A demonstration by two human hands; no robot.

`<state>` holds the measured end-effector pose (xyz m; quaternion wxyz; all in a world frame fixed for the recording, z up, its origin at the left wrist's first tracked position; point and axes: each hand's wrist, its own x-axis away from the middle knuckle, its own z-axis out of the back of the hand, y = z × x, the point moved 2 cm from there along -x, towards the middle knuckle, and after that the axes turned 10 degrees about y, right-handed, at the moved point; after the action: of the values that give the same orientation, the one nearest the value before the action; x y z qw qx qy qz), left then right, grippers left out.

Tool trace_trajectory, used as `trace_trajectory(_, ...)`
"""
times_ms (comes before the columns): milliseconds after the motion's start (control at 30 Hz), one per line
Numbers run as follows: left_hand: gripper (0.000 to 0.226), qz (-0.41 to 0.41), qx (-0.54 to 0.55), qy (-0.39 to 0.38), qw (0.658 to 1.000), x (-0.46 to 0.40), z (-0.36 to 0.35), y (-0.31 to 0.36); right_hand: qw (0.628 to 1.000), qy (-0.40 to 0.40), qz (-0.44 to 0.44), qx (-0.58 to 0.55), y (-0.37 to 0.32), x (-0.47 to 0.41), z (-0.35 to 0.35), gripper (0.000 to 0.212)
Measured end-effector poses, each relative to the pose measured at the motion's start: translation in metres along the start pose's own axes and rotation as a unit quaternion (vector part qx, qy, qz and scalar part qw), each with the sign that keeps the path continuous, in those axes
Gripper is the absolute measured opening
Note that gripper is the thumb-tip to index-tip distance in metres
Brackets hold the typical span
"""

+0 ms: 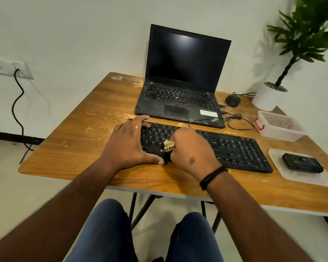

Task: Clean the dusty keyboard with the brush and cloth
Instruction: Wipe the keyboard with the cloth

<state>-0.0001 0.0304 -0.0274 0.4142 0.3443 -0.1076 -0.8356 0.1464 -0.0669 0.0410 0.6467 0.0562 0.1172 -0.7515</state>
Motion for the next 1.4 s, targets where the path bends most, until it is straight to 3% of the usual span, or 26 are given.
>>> trace_trajectory(133, 0.135, 0.001, -0.001, -0.002, 1.000, 0.000, 0.002, 0.001, 0.993, 0.093, -0.068, -0.008, 0.025, -0.029, 0.002, 0.016)
trace_trajectory(367, 0.133, 0.002, -0.006, -0.001, 1.000, 0.000, 0.002, 0.000, 0.999, 0.018, 0.013, 0.029, 0.010, -0.003, -0.003, 0.022)
trace_trajectory(467, 0.133, 0.001, -0.001, -0.005, 1.000, 0.001, 0.002, 0.002, 0.999, 0.007, -0.040, 0.009, 0.029, -0.014, 0.006, 0.017)
trace_trajectory(533, 0.134, 0.001, 0.003, -0.004, 1.000, 0.000, 0.003, 0.002, 0.995, 0.063, -0.080, 0.004, 0.042, -0.027, 0.010, 0.016)
trace_trajectory(600, 0.135, 0.005, 0.002, -0.005, 1.000, -0.001, 0.003, 0.003, 0.994, 0.069, -0.086, 0.020, 0.041, -0.026, 0.009, 0.014)
trace_trajectory(767, 0.135, 0.004, -0.002, -0.004, 1.000, 0.000, 0.002, 0.001, 0.998, 0.013, 0.006, 0.065, 0.019, 0.001, 0.000, 0.016)
trace_trajectory(833, 0.134, 0.000, -0.004, -0.003, 1.000, 0.000, 0.001, 0.000, 0.999, 0.007, -0.011, 0.037, 0.026, 0.001, 0.005, 0.007)
trace_trajectory(933, 0.133, -0.003, -0.003, 0.000, 1.000, -0.001, 0.000, 0.001, 0.996, 0.058, -0.032, -0.061, 0.018, 0.000, 0.003, 0.015)
trace_trajectory(1000, 0.129, -0.012, 0.008, 0.002, 1.000, -0.002, -0.001, 0.000, 0.994, 0.046, 0.022, -0.101, -0.007, 0.007, -0.006, 0.024)
trace_trajectory(1100, 0.119, -0.030, 0.014, 0.004, 0.999, -0.001, -0.004, -0.004, 0.991, 0.047, 0.104, -0.069, -0.034, 0.020, -0.020, 0.027)
trace_trajectory(1300, 0.134, -0.008, -0.002, 0.002, 1.000, -0.002, 0.000, -0.001, 0.999, 0.013, -0.052, -0.007, 0.016, 0.023, -0.005, 0.032)
trace_trajectory(1400, 0.134, -0.010, -0.007, 0.001, 1.000, -0.002, -0.001, 0.000, 0.998, 0.006, -0.059, -0.003, 0.013, 0.027, -0.005, 0.032)
